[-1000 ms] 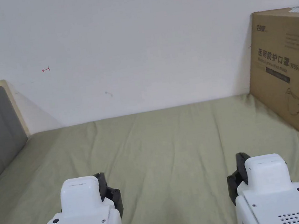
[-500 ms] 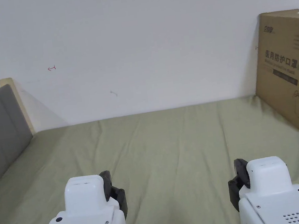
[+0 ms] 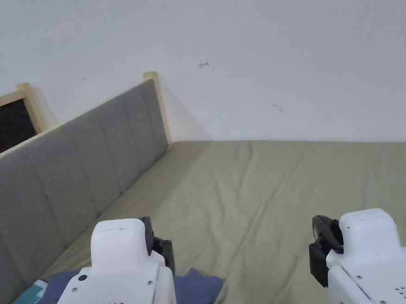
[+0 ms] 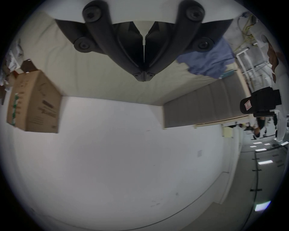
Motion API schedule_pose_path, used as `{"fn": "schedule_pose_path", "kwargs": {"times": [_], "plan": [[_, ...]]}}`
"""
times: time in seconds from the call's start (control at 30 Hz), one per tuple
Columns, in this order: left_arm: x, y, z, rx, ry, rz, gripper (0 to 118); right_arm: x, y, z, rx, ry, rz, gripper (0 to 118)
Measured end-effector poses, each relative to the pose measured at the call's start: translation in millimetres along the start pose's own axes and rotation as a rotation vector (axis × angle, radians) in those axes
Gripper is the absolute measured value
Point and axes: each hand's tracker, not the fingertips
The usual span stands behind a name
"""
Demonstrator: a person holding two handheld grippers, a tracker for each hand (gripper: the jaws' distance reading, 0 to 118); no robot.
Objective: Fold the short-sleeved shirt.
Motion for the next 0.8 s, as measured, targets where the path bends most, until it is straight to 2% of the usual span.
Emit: {"fn": "schedule_pose_path", "kwargs": {"times": [0.07, 0.23, 0.47, 0.57, 0.73, 0.8], "plan": [[-15, 0, 7, -0.003, 0.047, -0.003, 0, -19, 0, -6, -0.002, 0.055, 0.014, 1], [-38, -5, 12, -0.022, 0.106, 0.021, 0, -51, 4, -9, -0.015, 0.115, 0.041, 1], [-43, -18, -6, -0.089, 0.119, 0.015, 0, -59, -2, -14, -0.045, 0.136, 0.048, 1], [-44, -41, -36, -0.205, 0.096, 0.047, 0, -53, -6, -18, -0.066, 0.131, 0.042, 1], [-57, -133, -123, -0.576, 0.061, 0.167, 0, -47, -16, -26, -0.109, 0.114, 0.042, 1], [-62, -168, -146, -0.696, 0.075, 0.163, 0, -42, -21, -33, -0.133, 0.106, 0.042, 1]]}}
